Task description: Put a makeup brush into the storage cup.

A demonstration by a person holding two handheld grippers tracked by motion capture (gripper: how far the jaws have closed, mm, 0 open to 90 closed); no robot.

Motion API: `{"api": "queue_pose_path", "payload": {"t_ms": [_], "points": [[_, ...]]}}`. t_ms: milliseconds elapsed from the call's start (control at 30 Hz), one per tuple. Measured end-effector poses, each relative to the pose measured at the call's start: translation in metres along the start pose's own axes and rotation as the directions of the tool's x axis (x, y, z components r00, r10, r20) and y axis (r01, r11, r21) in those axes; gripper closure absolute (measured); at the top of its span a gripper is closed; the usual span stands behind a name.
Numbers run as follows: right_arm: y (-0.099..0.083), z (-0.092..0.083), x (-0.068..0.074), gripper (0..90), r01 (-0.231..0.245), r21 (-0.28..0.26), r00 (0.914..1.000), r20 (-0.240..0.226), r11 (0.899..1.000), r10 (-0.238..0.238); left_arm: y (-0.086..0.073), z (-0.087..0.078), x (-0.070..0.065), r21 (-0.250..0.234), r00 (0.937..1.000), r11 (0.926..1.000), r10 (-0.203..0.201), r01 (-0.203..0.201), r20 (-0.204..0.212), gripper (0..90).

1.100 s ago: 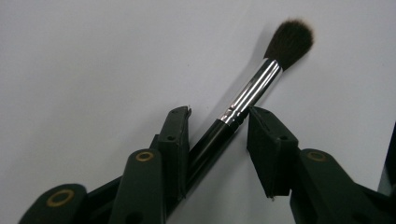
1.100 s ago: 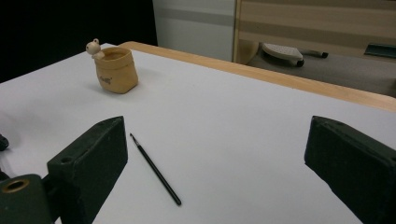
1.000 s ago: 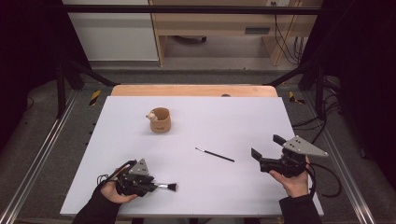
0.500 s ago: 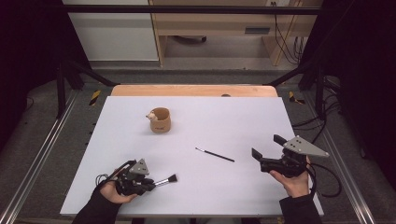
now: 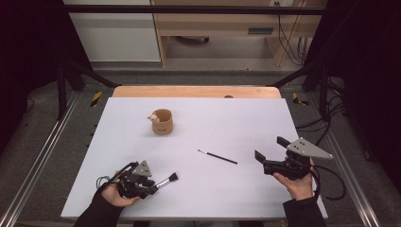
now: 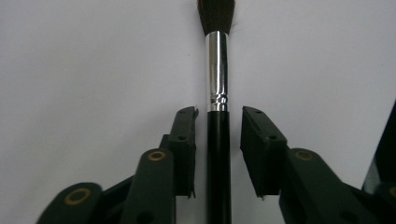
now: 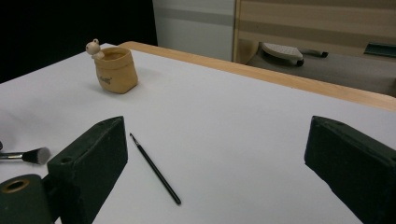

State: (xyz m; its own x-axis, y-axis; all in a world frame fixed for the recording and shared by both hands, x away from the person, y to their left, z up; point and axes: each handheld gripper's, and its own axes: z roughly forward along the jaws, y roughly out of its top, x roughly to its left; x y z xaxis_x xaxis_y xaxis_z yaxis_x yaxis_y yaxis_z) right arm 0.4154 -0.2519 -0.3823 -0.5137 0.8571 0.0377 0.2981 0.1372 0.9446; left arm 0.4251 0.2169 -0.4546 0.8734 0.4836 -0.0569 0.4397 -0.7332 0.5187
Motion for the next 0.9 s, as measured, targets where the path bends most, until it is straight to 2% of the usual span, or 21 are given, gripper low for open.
{"api": "queue_pose_path", "payload": {"t_ms": [67,133,200,367,467,700,800,900], "points": [[0.000,0.000,0.000,6.4,0.001,-0.004,1.0000,0.000,1.000,-0.001,0.000,-0.003,0.000,-0.015,1.0000,0.9999,0.008,-0.008,-0.002,58.6],[0.001,-0.001,-0.001,6.4,0.002,-0.006,1.0000,0.000,1.000,-0.002,0.001,-0.007,0.000,-0.027,1.0000,0.9996,0.000,0.000,-0.010,50.2],[0.001,-0.002,-0.001,6.4,-0.004,-0.010,1.0000,0.001,1.000,0.004,0.003,-0.012,0.001,-0.047,0.9997,0.9989,-0.009,0.008,-0.022,45.5],[0.002,-0.004,-0.003,6.4,-0.003,-0.013,1.0000,0.005,1.000,0.003,0.008,-0.021,0.002,-0.067,0.9986,0.9977,-0.014,0.011,-0.051,37.6],[0.002,-0.004,-0.003,6.4,-0.003,-0.011,1.0000,0.007,1.000,0.003,0.013,-0.023,0.004,-0.060,0.9980,0.9980,-0.025,0.022,-0.058,33.3],[0.002,-0.002,-0.002,6.4,-0.002,-0.007,1.0000,0.006,1.000,0.002,0.023,-0.021,0.006,0.008,0.9987,0.9998,-0.016,0.016,-0.049,32.0],[0.002,-0.003,-0.002,6.4,-0.002,-0.007,1.0000,0.006,1.000,0.003,0.027,-0.018,0.005,0.055,0.9989,0.9985,0.002,0.001,-0.047,33.3],[0.002,-0.003,-0.002,6.4,-0.002,-0.009,1.0000,0.004,1.000,0.002,0.030,-0.014,0.004,0.075,0.9988,0.9972,0.008,-0.005,-0.049,34.1]]}}
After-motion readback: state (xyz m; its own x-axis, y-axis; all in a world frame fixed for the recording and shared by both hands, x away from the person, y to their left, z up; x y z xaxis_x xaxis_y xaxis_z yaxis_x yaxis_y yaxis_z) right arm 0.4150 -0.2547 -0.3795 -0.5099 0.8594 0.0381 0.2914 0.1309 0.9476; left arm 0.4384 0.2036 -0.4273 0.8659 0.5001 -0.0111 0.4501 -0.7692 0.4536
